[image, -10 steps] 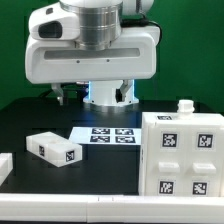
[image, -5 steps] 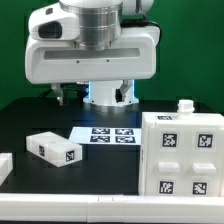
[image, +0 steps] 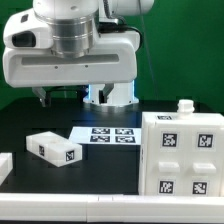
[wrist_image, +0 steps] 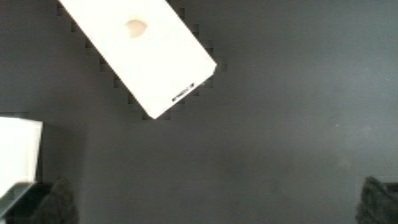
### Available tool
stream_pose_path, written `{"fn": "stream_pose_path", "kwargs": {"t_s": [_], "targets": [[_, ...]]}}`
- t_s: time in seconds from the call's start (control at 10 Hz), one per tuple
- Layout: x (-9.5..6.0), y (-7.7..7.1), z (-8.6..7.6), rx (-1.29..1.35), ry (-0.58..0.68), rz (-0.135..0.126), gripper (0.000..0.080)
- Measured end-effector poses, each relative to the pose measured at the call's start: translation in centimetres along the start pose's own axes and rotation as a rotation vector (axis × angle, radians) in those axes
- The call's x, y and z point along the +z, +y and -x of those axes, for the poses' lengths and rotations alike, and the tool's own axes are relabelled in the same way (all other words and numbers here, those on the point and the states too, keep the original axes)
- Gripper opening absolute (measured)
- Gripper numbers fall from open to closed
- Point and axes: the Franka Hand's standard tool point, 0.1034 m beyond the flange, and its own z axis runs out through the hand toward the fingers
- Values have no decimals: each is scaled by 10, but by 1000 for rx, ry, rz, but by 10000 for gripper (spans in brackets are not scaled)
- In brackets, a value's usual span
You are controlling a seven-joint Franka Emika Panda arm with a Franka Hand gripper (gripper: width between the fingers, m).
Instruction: Assemble cabinet
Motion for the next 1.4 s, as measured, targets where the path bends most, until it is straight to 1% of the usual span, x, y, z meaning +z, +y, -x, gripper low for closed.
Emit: {"fn": "stream_pose_path", "kwargs": {"t_s": [0.1, 0.2, 0.3, 0.4, 0.5, 0.6, 0.7, 0.8, 0.9, 1.0, 1.1, 1.2, 1.3, 1.4], "targets": [[5, -1, 6, 0, -91, -8, 797], [9, 2, 4, 11, -144, -14, 797], [21, 14, 6, 51, -240, -28, 797], [25, 20, 1, 72, -295, -29, 797], [22, 19, 1, 92, -350, -32, 797], [23, 21, -4, 89, -330, -25, 797], [23, 21, -3, 90, -331, -26, 797], [24, 22, -3, 85, -333, -21, 797], [32, 27, -5, 29, -345, 30, 797], [43, 25, -5, -33, -370, 75, 797], [57, 21, -12, -29, -327, 61, 797], [66, 27, -9, 17, -301, -2, 797], [62, 33, -6, 17, -312, 13, 797], [62, 30, -8, 13, -308, 15, 797]]}}
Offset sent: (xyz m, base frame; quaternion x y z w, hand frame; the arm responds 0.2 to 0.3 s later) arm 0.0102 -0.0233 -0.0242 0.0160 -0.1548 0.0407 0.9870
